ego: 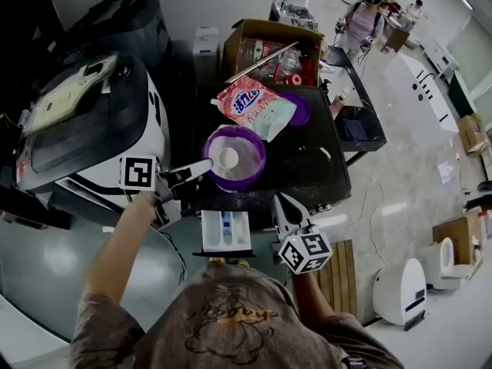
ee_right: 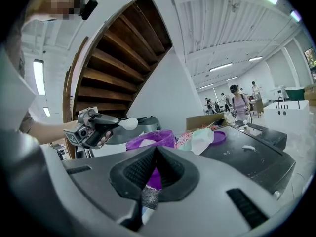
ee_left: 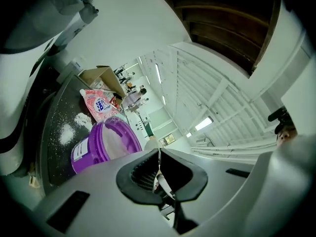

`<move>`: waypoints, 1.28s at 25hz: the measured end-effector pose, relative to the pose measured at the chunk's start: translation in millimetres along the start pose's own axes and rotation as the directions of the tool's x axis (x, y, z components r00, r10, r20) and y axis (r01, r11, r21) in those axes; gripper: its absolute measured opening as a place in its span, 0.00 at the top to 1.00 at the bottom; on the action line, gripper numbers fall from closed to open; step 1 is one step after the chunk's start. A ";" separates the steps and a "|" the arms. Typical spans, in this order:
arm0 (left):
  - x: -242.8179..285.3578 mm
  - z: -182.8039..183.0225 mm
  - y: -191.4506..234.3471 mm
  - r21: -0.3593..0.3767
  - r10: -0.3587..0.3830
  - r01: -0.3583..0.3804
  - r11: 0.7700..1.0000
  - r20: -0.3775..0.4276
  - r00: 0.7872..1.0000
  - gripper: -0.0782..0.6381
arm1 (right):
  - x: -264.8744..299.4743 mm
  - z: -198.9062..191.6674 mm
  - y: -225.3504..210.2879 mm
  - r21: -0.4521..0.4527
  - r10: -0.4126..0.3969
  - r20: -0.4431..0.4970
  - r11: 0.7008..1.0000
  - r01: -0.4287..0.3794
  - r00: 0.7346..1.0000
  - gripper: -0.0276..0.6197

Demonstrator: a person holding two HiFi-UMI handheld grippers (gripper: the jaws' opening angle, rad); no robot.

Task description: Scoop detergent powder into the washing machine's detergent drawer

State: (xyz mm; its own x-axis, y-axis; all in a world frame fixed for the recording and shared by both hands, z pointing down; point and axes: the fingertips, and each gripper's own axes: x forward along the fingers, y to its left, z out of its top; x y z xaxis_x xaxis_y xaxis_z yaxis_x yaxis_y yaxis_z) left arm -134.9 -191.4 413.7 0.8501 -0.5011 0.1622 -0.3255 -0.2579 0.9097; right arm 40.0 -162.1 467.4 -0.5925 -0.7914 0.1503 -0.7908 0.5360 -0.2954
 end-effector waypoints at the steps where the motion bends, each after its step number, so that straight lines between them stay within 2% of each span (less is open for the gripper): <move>1: -2.5 -2.6 0.3 0.002 -0.004 0.004 1.000 0.006 1.000 0.86 | 0.6 0.1 0.4 -0.001 0.002 -0.001 1.000 -0.002 1.000 0.95; 4: -9.1 -9.3 -0.5 0.028 -0.020 0.019 0.999 0.024 1.000 0.86 | 1.8 1.3 1.6 -0.004 0.005 -0.002 1.000 -0.005 1.000 0.95; 6: -13.4 -12.1 -1.5 0.107 -0.024 0.022 0.994 0.020 1.000 0.86 | 1.7 2.0 3.0 -0.005 0.006 -0.003 1.000 -0.006 1.000 0.95; 8: -16.4 -17.1 -2.1 0.144 -0.028 0.025 0.989 0.017 0.999 0.86 | 1.2 2.3 4.1 -0.007 0.008 -0.004 1.000 -0.008 1.000 0.95; 17: -17.4 -48.0 -6.4 0.084 -0.104 0.102 0.991 0.026 0.994 0.86 | -1.5 -0.2 4.8 -0.005 0.007 -0.008 1.000 -0.007 1.000 0.95; 28: -8.0 -89.3 13.8 0.072 -0.111 0.110 0.991 0.005 0.994 0.86 | -10.5 -13.1 1.7 0.005 -0.004 -0.029 1.000 0.004 1.000 0.95; 32: -4.9 -101.1 25.3 0.072 -0.092 0.091 0.993 0.002 0.996 0.86 | -13.5 -14.5 0.2 0.005 -0.007 -0.029 1.000 0.007 1.000 0.95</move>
State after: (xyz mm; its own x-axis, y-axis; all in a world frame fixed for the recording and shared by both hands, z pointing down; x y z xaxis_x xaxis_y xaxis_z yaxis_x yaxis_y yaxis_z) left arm -105.5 -111.9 474.5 0.8756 -0.4768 0.0775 -0.2757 -0.3615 0.8907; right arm 45.6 -147.0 478.9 -0.5913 -0.7861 0.1801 -0.7942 0.5288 -0.2995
